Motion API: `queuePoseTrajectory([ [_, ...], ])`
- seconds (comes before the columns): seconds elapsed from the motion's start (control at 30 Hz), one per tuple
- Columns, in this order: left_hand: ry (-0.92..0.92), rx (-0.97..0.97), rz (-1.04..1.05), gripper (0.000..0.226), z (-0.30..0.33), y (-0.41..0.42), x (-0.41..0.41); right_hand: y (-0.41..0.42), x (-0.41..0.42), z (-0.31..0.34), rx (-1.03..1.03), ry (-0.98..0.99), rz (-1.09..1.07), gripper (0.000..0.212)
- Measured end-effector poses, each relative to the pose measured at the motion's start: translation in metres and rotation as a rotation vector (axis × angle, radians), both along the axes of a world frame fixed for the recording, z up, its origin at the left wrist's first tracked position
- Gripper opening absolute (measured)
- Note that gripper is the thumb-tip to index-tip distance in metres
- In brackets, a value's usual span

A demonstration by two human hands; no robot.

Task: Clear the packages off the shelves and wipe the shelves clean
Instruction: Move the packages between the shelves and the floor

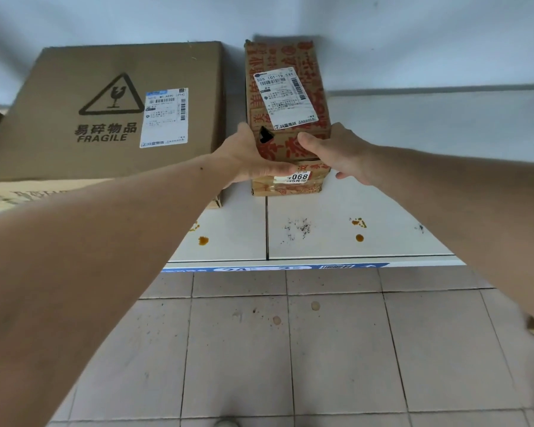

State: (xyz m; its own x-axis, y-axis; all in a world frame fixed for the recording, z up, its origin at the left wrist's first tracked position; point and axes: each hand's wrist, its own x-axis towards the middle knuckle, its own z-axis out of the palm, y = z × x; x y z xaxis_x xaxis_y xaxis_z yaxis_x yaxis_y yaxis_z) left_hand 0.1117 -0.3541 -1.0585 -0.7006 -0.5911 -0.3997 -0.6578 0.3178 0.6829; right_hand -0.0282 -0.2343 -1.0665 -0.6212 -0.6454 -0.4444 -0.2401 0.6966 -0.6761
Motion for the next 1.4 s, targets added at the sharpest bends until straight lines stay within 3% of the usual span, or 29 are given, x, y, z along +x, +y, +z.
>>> queuePoseTrajectory([
  [0.23, 0.067, -0.017, 0.013, 0.097, -0.01, 0.003, 0.002, -0.002, 0.005, -0.009, -0.072, -0.099, -0.067, 0.062],
  [0.57, 0.166, -0.064, -0.054, 0.095, 0.006, 0.033, -0.005, 0.046, 0.014, 0.007, -0.159, -0.08, -0.159, 0.06],
  [0.97, 0.237, -0.101, -0.373, 0.104, 0.028, 0.143, -0.032, 0.186, 0.018, 0.036, -0.198, -0.038, -0.365, 0.054],
  [1.4, 0.294, -0.039, -0.72, 0.107, 0.025, 0.315, -0.016, 0.377, 0.098, 0.045, -0.212, -0.034, -0.703, 0.059],
])
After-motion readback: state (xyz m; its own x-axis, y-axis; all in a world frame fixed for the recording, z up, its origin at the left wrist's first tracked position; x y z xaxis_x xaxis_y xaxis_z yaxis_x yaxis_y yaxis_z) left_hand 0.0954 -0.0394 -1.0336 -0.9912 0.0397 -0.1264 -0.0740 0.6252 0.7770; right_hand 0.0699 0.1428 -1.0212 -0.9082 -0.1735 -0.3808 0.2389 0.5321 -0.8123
